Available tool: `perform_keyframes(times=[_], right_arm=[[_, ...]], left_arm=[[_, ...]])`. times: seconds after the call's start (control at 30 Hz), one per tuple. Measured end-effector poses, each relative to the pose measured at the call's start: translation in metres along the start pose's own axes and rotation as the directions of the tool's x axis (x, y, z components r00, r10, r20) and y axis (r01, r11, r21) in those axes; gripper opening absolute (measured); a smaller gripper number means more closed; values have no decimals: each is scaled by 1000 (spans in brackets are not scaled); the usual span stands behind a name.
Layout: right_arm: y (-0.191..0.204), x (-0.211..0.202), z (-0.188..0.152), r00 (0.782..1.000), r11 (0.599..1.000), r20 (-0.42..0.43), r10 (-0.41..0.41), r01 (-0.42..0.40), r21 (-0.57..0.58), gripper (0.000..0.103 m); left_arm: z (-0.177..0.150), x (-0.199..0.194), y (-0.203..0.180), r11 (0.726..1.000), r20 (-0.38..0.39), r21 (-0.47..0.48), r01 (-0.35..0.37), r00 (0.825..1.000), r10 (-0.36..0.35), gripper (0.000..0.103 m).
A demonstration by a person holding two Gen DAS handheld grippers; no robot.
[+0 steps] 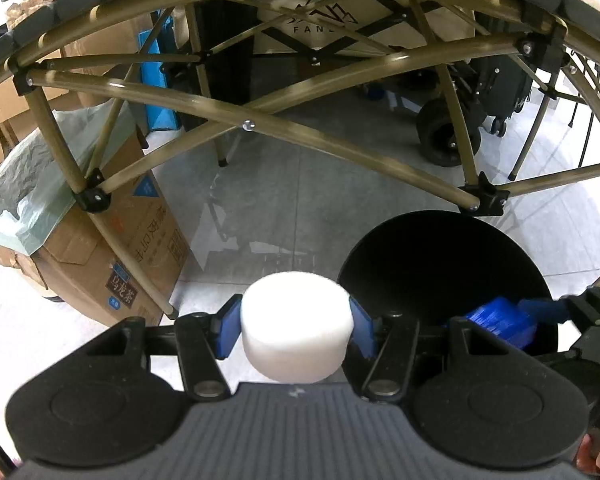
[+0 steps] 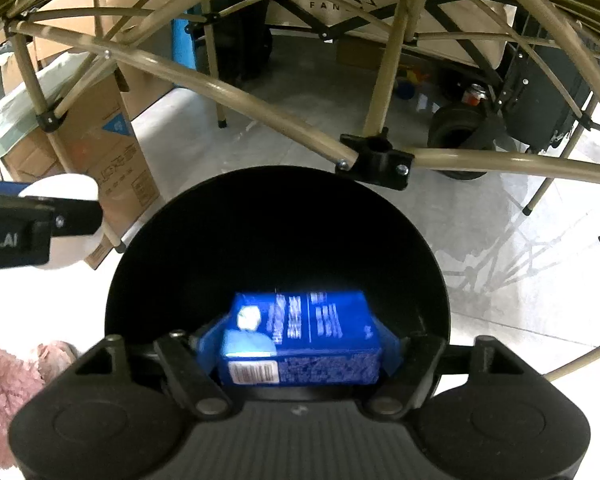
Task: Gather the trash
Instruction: 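Open the right tool over the bin while the left tool releases the sponge into it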
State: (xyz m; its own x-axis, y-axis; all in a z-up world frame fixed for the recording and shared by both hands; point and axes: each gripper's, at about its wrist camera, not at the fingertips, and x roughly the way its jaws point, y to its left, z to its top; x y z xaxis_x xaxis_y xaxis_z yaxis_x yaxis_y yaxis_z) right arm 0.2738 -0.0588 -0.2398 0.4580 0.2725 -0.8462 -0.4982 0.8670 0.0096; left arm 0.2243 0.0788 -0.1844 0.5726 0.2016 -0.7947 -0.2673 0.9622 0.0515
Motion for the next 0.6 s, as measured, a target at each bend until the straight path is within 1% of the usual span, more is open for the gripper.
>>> perform_keyframes(times=[0.07, 0.13, 0.2, 0.4, 0.6], right_arm=[[2, -2, 3, 1000, 1000, 13, -1, 1, -6, 95], [4, -6, 4, 1000, 1000, 22, -10, 11, -17, 96], [4, -9, 5, 1000, 1000, 21, -22, 23, -20, 101], [-2, -16, 8, 999, 999, 4, -38, 38, -4, 103], [-7, -20, 5, 998, 998, -38, -55, 56, 12, 103]], left_arm=[[0, -1, 0, 1000, 5, 0, -1, 1000, 1, 57], [1, -2, 1, 1000, 9, -5, 0, 1000, 0, 57], [1, -3, 1, 1000, 13, -7, -2, 1000, 2, 57], [1, -3, 1, 1000, 14, -2, -9, 1000, 9, 57], [1, -1, -2, 1000, 9, 7, -8, 1000, 8, 57]])
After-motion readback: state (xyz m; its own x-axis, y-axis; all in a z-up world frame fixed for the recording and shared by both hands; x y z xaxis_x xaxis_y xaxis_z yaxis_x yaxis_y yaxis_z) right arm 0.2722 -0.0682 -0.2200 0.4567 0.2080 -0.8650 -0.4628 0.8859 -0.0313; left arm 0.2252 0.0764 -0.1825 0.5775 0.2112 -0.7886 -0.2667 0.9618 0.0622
